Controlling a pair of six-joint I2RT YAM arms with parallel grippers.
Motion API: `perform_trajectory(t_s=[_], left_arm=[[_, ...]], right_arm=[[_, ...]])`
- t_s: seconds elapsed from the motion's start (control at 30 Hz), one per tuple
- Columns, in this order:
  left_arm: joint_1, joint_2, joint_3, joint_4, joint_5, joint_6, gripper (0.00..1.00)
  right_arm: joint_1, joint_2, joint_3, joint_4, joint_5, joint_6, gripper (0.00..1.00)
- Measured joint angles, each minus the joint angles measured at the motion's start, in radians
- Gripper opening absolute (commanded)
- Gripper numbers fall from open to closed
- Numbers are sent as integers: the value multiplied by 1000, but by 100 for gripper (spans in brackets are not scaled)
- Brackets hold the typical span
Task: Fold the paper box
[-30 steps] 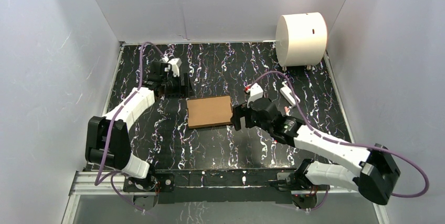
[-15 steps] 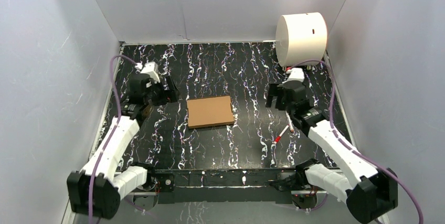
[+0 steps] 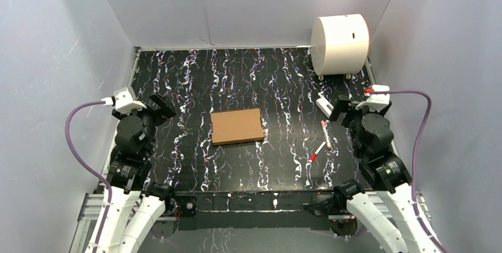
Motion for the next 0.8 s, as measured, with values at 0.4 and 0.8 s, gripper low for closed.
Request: perform_trajectory(t_s=[0.4, 0.8], left_arm=[[-26, -65, -139, 65, -13, 47, 92], [-55, -71, -139, 93, 5, 65, 93]], right_arm=[[-1, -92, -135, 64, 40, -91, 98], [-1, -56, -138, 84, 47, -125, 98]])
